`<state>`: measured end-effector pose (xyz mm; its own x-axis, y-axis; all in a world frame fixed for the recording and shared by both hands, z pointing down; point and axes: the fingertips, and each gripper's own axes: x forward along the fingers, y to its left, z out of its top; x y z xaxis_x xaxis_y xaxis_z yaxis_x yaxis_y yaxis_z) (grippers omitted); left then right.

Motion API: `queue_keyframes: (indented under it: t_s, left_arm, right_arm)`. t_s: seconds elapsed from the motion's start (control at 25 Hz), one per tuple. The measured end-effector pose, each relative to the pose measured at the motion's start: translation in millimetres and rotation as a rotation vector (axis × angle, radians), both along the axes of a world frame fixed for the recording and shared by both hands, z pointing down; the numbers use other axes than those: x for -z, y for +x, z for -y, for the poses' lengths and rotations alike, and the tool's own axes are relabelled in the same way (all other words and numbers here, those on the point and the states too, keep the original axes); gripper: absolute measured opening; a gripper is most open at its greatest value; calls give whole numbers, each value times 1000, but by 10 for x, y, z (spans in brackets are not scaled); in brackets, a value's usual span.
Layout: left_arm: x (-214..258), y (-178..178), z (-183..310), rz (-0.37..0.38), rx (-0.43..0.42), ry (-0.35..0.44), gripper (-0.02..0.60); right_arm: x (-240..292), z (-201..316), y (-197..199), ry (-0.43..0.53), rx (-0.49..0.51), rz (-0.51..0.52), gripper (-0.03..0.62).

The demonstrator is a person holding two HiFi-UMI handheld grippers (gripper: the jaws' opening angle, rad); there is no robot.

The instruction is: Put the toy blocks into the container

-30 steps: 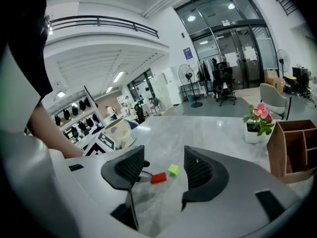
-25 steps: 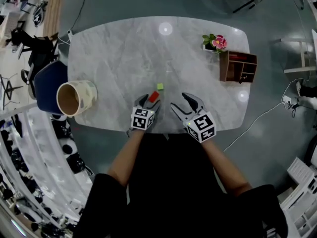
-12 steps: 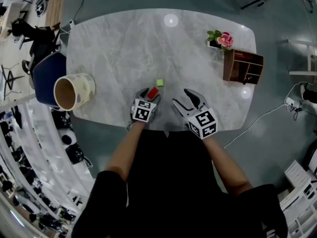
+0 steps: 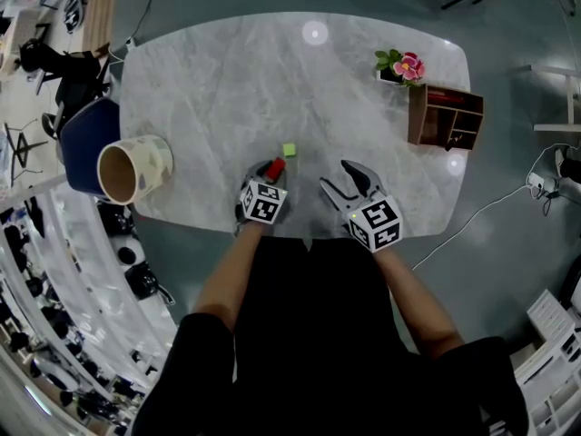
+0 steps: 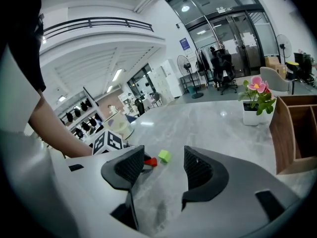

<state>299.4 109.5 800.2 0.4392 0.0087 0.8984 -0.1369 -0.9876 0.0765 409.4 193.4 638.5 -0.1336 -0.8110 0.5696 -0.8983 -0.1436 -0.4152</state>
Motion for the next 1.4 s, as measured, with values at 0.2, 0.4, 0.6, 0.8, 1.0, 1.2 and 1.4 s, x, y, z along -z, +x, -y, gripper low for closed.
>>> queue_keyframes:
  t_s: [0.2,0.4,0.6,0.8,1.0,1.2,1.4]
  left_arm:
    - [0,-73,-5,21,42,-20,137]
    - [166,-167,15,7,127,-25,137]
    - [502,-320,202,-45,184,10,137]
    - [941,-644,366,-107,227,62,137]
    - [1276,-1201,608,-176,328,65,137]
    - [1553,-1908,885,-223,405,104,137]
    - [1899,-2448,1132,-272,393,177,137]
  right_arm:
    - [27,-12,-15,16,-13,9,219]
    - [145,-6,-119,40,-13,1,219]
    - [268,191,-308,71,46,3,219]
    - [368,415,-577,82,125,-5,218]
    - [457,730,-920,90,180,-30,218]
    - [579,1063,-1471,106,227,-54,218]
    - [729,1345,-2171,118,269,-53,218]
